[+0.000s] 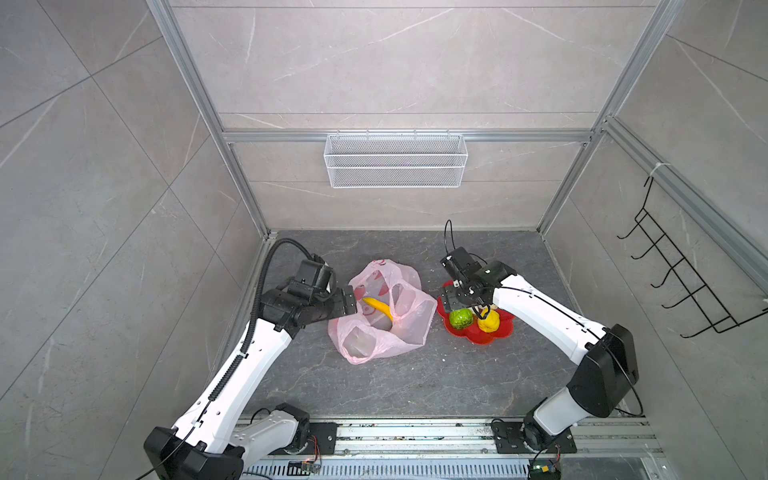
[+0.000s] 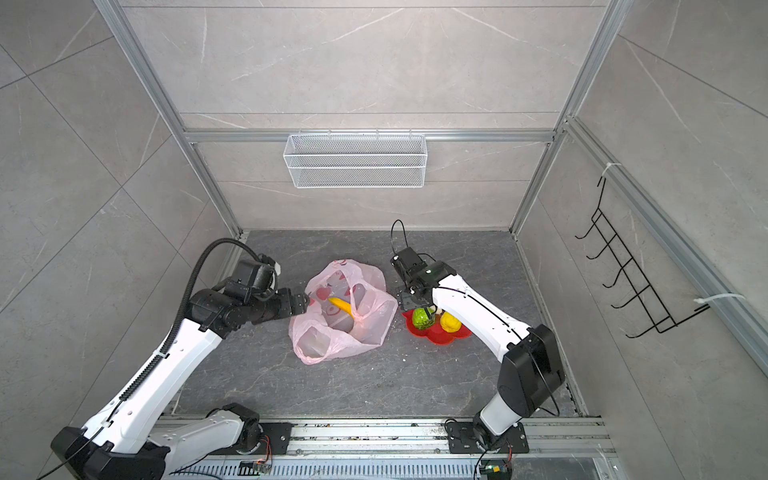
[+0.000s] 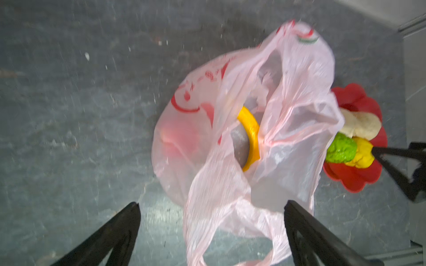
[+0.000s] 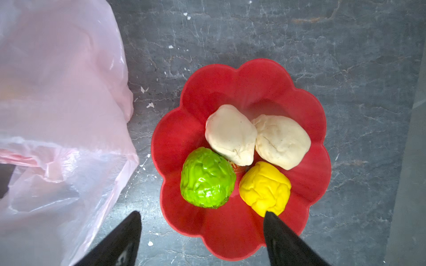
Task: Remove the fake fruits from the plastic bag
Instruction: 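Open right gripper to release green fruit while left gripper pulls bag rim, then move right gripper back over the bag while left gripper holds bag open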
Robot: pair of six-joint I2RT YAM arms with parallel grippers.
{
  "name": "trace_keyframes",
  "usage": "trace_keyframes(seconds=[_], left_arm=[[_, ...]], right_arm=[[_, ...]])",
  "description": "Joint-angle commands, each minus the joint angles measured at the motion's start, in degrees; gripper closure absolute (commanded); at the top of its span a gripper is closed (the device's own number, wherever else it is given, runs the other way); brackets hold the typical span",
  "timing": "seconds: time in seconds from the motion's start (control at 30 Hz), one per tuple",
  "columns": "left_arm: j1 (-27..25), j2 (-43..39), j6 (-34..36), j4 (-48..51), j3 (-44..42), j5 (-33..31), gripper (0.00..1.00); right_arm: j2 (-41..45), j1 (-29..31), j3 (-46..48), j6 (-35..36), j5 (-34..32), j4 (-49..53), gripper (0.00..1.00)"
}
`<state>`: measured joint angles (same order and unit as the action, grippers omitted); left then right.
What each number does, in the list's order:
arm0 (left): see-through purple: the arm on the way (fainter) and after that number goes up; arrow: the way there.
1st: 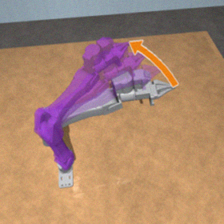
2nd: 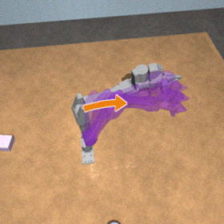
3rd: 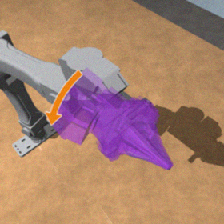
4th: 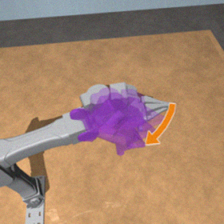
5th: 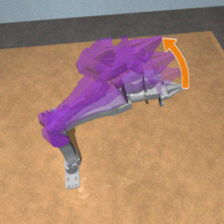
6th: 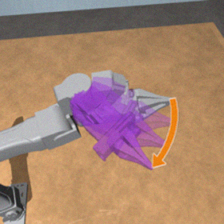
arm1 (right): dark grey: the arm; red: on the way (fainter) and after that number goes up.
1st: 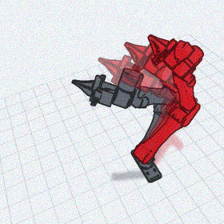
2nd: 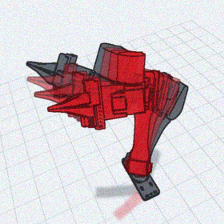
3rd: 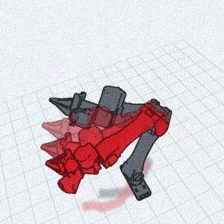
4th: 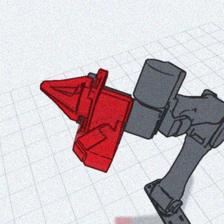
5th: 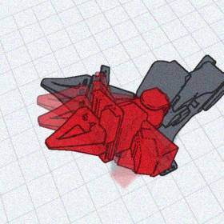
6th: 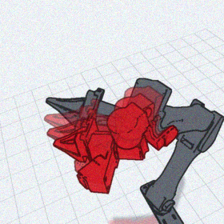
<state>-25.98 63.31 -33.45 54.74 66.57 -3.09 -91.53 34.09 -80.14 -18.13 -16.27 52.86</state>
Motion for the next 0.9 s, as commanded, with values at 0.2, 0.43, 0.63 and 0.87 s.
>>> trace_keyframes(seconds=[0.2,0.43,0.63,0.87], left_arm=[[-1.1,0.4,-7.2,-13.2,-12.8,-1.5,0.01],[-1.2,0.8,-7.1,-27.0,-16.4,1.7,0.02],[-1.2,1.0,-8.1,-30.7,-17.1,4.3,0.01],[-1.2,5.4,-7.6,-30.6,-17.3,8.8,0.03]], right_arm=[[1.0,-0.1,-0.8,1.6,3.8,-2.5,0.16],[1.0,-0.1,-0.7,2.2,4.1,-2.6,0.16],[0.5,-0.2,-0.8,2.1,4.0,-2.6,0.16],[-0.3,-0.1,-1.9,2.2,4.0,-2.5,0.16]])
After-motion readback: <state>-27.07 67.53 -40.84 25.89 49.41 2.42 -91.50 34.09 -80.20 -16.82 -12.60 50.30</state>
